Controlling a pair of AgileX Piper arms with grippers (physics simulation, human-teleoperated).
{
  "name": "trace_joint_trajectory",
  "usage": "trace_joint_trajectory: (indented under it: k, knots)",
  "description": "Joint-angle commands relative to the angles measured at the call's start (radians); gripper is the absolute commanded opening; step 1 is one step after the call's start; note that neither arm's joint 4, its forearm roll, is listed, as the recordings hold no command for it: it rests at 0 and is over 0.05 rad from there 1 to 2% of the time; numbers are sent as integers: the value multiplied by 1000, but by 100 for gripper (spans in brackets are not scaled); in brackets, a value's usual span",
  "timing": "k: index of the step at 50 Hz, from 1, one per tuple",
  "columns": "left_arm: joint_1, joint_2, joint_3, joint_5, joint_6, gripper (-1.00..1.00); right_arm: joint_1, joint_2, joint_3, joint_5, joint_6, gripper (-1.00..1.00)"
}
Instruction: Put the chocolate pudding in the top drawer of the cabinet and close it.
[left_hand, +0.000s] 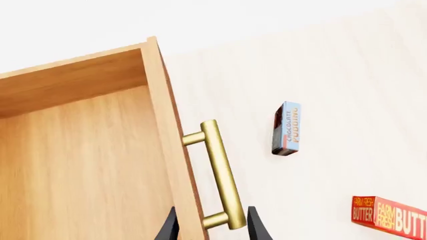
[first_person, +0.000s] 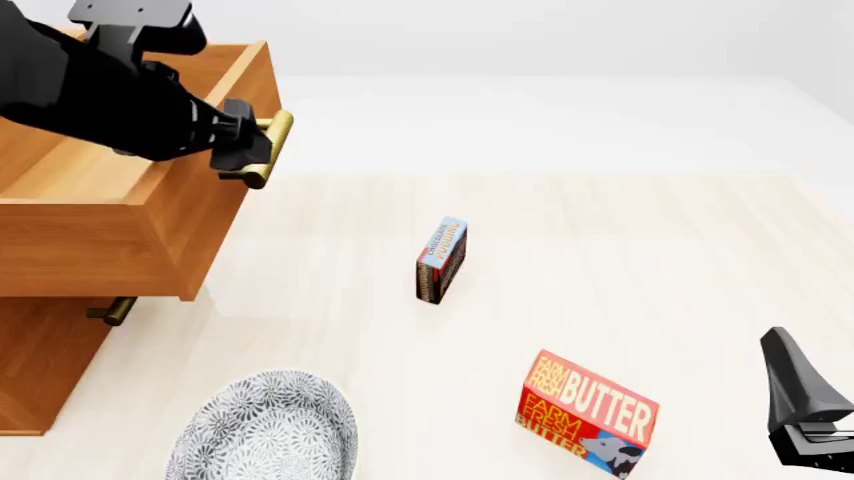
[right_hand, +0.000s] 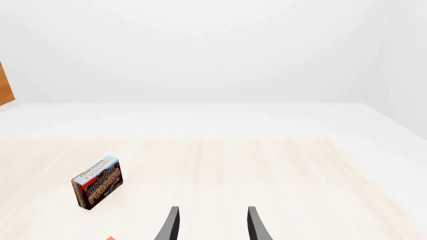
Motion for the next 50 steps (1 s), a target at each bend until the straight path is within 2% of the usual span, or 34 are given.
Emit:
trace_joint_trajectory:
  k: [1, 16, 28, 37, 40, 43, 45, 47, 49, 50]
  knots:
    - [-84, -25, -138, -26, 87, 100, 0, 0, 0, 0, 0, 100]
    - [-109, -85, -173, 7, 133, 100, 0, 0, 0, 0, 0, 100]
    - [-123, -149, -163, 25, 151, 100, 0, 0, 0, 0, 0, 100]
    - [-177, -223, -102, -2, 133, 100, 0, 0, 0, 0, 0, 100]
    - [-194, -258, -56, -28, 129, 100, 0, 0, 0, 0, 0, 100]
    - [-211, -299, -29, -44, 141, 100, 0, 0, 0, 0, 0, 100]
    - [-233, -333, 5, -60, 174, 100, 0, 0, 0, 0, 0, 100]
    - [-250, -370, 42, -79, 159, 100, 1, 0, 0, 0, 0, 100]
    - [-255, -386, 62, -89, 174, 100, 0, 0, 0, 0, 0, 100]
    - [-275, -421, 102, -107, 182, 100, 0, 0, 0, 0, 0, 100]
